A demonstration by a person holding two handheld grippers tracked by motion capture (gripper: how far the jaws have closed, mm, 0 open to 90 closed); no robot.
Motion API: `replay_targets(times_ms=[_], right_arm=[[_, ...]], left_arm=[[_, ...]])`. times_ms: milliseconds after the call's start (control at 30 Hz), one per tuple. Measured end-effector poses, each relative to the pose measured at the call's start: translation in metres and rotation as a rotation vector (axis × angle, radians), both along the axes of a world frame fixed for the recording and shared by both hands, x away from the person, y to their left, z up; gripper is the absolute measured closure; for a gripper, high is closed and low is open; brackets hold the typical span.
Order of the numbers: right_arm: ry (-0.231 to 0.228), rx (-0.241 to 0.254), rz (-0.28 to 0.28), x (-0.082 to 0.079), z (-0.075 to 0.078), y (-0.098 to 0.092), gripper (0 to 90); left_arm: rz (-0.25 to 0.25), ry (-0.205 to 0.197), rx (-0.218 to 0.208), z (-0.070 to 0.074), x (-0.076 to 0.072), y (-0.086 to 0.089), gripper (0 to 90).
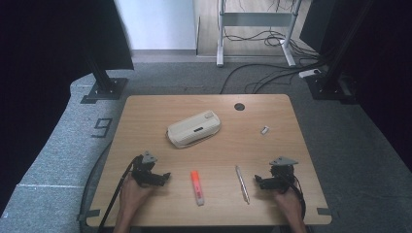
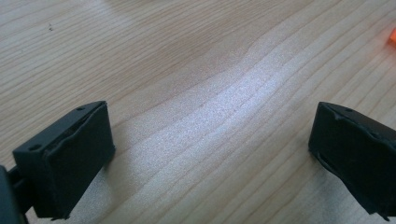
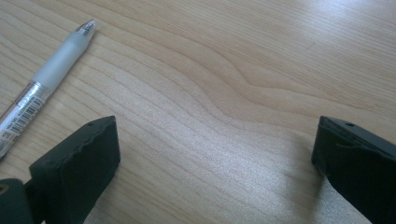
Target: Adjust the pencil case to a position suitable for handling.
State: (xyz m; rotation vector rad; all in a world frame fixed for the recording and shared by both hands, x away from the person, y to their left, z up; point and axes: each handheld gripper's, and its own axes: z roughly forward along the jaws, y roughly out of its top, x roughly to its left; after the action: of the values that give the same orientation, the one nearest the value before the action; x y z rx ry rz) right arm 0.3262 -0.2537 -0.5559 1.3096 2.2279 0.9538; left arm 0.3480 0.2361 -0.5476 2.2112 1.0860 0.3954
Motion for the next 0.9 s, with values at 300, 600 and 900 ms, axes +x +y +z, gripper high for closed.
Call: replay_targets(times_ms=[300, 600, 900], right_arm=[[-0.001, -0.002, 0.000, -0.0001, 0.0000, -0.0001, 1.0], [-0.001, 0.000, 0.001, -0.0001, 0.0000, -0.0001, 1.0], [-0.001, 0.002, 0.000, 0.0000, 0.0000, -0.0001, 1.0]], left_arm=[[-0.034, -0.009, -0.009, 0.0003, 0.0003, -0.0039, 4.1], [-0.025, -0.001, -0.006, -0.0001, 0.0004, -0.0070, 0.8], [-0.036, -0.001, -0.004, 0.0008, 0.0008, -0.0083, 1.7]])
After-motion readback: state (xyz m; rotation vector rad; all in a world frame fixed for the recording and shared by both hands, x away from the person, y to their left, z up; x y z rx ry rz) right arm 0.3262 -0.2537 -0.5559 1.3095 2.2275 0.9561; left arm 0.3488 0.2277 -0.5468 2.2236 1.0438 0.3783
